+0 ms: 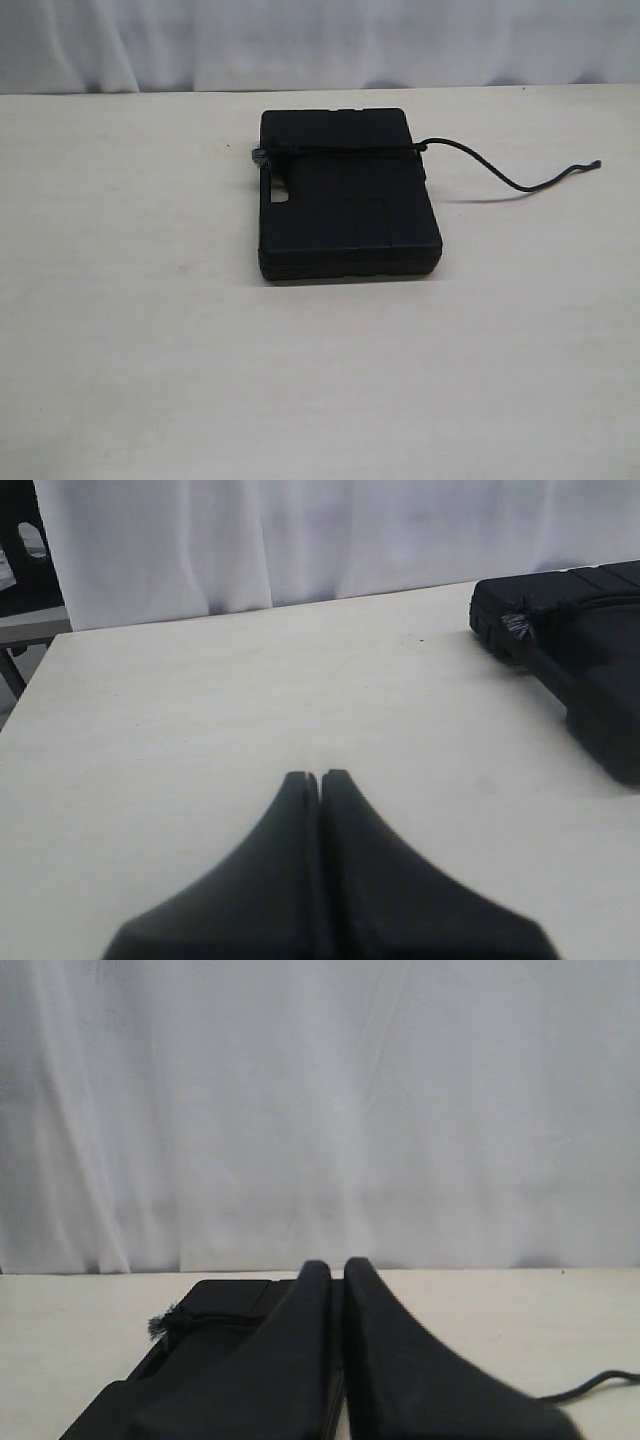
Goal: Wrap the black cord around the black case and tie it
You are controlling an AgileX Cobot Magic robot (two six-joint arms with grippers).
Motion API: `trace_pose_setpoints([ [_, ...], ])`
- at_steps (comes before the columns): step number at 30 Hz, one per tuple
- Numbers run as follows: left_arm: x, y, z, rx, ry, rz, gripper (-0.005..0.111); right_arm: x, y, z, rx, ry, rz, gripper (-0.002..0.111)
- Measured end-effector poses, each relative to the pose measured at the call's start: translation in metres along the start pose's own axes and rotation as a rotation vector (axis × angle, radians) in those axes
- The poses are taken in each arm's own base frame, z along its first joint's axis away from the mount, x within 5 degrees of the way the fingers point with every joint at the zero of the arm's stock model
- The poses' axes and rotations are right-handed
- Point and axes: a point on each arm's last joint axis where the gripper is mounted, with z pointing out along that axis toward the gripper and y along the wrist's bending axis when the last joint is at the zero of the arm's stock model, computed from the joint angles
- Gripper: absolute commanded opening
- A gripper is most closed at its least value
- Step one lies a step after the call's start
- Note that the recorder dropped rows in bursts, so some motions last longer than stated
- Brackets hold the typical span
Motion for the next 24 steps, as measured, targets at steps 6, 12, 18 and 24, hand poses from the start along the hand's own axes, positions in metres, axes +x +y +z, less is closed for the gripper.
trace_pose_setpoints([
  [6, 0.000, 0.000, 0.000, 0.000, -0.001, 0.000, 0.000, -0.006, 0.000, -0.012, -0.003, -0.123, -0.075, 0.004],
  [12, 0.000, 0.000, 0.000, 0.000, -0.001, 0.001, 0.000, 0.002, -0.002, -0.023, 0.002, -0.230, -0.132, 0.004],
  [18, 0.000, 0.000, 0.000, 0.000, -0.001, 0.001, 0.000, 0.024, -0.003, -0.021, 0.014, 0.021, -0.205, 0.004],
  [24, 0.000, 0.000, 0.000, 0.000, -0.001, 0.001, 0.000, 0.051, -0.007, -0.025, 0.041, 0.300, -0.153, 0.004],
])
